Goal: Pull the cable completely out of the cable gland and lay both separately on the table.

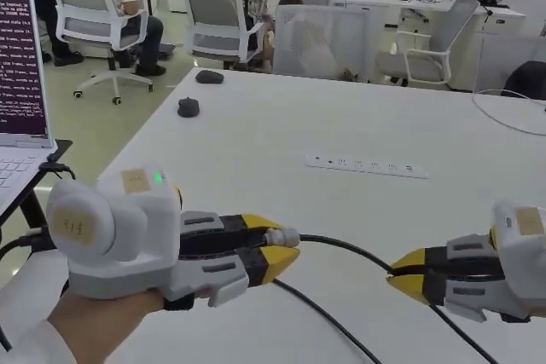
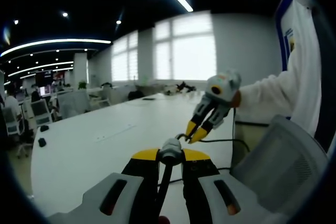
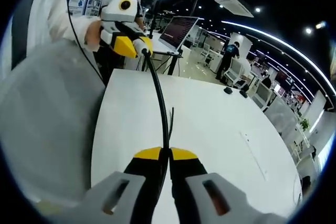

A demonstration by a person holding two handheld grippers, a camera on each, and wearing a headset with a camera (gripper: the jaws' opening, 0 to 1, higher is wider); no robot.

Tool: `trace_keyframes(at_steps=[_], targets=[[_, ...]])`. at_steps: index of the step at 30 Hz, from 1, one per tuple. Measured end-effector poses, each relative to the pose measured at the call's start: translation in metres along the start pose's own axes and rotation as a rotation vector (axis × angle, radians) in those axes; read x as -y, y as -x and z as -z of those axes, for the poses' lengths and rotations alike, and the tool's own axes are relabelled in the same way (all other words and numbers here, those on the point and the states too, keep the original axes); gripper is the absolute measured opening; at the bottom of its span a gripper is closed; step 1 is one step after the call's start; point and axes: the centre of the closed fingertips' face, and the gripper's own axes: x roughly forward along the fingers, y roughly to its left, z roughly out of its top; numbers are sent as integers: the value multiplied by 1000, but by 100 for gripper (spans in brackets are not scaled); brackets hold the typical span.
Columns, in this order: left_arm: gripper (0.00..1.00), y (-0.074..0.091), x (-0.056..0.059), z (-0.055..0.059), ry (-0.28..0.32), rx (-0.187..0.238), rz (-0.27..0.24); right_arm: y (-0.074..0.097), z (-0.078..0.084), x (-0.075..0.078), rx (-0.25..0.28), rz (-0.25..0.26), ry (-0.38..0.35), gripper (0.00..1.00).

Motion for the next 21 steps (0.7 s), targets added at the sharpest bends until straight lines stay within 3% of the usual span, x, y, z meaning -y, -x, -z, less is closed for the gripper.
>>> trace_keyframes(at_steps=[2,7,12,21], targets=[[16,1,-2,0,0,1,-11,0,-6,0,2,2,22,6],[16,-1,-2,5,-19,-32,-18,-1,-38,2,82,9,49,15],[16,-3,3,10,-44,-55,4,-11,-72,-15,164,-52,97,16],[16,-7,12,15,-47,-74,40,-33,-84,-31,177,-112,127,14]])
